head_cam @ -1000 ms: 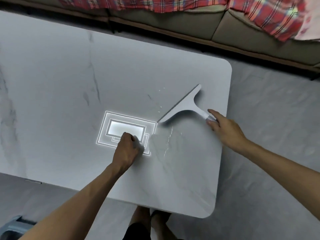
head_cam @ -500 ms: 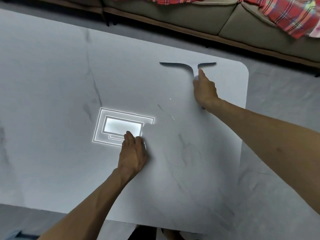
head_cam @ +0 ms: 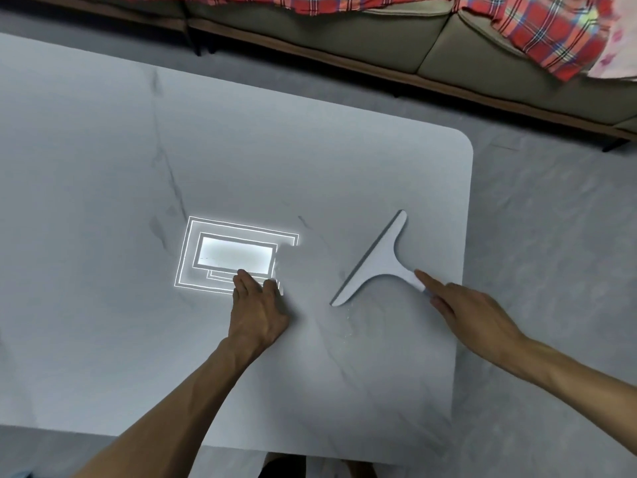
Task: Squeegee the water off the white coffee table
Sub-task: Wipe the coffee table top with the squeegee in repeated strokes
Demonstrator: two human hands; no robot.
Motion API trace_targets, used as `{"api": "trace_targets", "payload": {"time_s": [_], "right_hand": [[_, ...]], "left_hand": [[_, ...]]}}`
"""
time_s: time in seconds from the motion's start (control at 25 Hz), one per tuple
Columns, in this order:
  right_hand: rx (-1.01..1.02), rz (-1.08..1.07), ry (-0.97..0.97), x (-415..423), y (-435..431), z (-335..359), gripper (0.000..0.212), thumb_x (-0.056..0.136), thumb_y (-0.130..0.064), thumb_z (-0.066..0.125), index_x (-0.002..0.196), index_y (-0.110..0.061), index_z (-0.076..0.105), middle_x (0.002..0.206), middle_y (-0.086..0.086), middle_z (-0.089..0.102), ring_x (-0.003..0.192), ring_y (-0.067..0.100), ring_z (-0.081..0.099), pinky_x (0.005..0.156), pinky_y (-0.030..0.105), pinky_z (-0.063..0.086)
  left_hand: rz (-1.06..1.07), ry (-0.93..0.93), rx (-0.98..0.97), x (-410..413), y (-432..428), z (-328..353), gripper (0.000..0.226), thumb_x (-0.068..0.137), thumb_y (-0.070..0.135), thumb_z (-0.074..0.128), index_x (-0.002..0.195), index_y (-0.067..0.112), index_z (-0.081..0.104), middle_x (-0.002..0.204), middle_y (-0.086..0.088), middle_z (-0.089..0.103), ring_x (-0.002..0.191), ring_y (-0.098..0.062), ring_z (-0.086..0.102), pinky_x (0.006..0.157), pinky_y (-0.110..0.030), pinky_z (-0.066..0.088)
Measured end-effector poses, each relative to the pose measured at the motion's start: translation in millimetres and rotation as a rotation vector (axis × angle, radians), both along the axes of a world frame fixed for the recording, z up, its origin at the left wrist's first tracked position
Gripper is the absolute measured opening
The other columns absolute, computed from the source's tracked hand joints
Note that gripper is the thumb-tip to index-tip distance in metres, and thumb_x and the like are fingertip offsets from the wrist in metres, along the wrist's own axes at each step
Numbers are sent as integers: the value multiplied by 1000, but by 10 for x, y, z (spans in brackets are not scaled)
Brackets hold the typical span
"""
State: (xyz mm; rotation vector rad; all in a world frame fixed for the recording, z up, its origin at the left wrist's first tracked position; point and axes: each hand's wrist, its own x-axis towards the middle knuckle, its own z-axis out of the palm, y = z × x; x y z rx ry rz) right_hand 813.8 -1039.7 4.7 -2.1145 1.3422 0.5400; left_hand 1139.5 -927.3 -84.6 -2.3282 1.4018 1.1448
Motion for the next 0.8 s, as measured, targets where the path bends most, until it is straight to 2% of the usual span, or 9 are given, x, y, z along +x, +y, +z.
{"api": "trace_targets", "payload": {"time_s": [0.08,0.16,0.28,0.36,0.44,0.48,0.52,0.6,0.8], "right_hand": [[-48,-73,-69,-14,-201,101,50,102,-30,37,149,-38,24,113,3,67,99,21,64,87,29,49],[-204,-197,-176,119,-616,85,46,102,-32,38,147,-29,36,100,9,68,90,29,65,81,33,49],[-299,-419,-233,458,-1363,-151,29,100,-33,33,127,-30,46,93,14,65,83,36,61,77,43,52],[-268,-587,-230,620,-1664,-305,22,93,-33,28,107,-32,44,94,17,62,81,38,60,66,42,51],[-249,-639,-197,724,-1689,-359,20,86,-34,28,97,-34,45,91,16,57,77,33,56,57,35,44],[-234,-602,-167,736,-1594,-371,24,88,-33,31,103,-36,49,91,15,54,78,32,54,58,34,42],[-213,-553,-140,727,-1435,-378,32,94,-31,32,122,-33,49,94,17,54,80,33,55,62,35,44],[-201,-476,-81,603,-964,-319,47,102,-27,32,148,-24,26,101,24,60,88,38,59,71,36,45],[41,-370,-24,128,394,-20,57,104,-28,29,155,-25,5,93,10,62,77,18,58,71,30,46]], "left_hand": [[45,-25,-53,-54,6,-1,55,69,15,26,115,-1,51,135,-51,25,132,-59,22,110,-52,24],[34,-83,-104,-87,29,-46,50,68,11,18,99,-2,55,117,-47,43,117,-59,38,98,-52,35],[65,-89,-81,-149,17,36,32,63,1,31,84,-2,54,91,-33,53,87,-48,51,78,-48,47],[0,-75,-104,-245,26,81,32,63,-1,32,85,-6,55,96,-37,54,86,-51,54,75,-49,51],[-41,-69,-88,-331,54,50,44,67,2,19,92,-7,54,110,-43,50,100,-56,51,85,-53,49],[-47,-61,-94,-369,67,13,45,68,4,18,94,-6,53,116,-44,47,106,-58,48,89,-54,47],[-42,-39,-98,-404,62,-12,42,69,4,21,96,-4,53,120,-44,44,110,-60,45,93,-56,45],[-40,-14,-115,-471,44,-64,37,72,4,32,102,-4,51,128,-45,39,121,-61,37,100,-57,40],[-126,23,-70,-553,11,-121,40,64,6,49,102,-7,52,129,-50,35,120,-66,34,99,-59,39]]}}
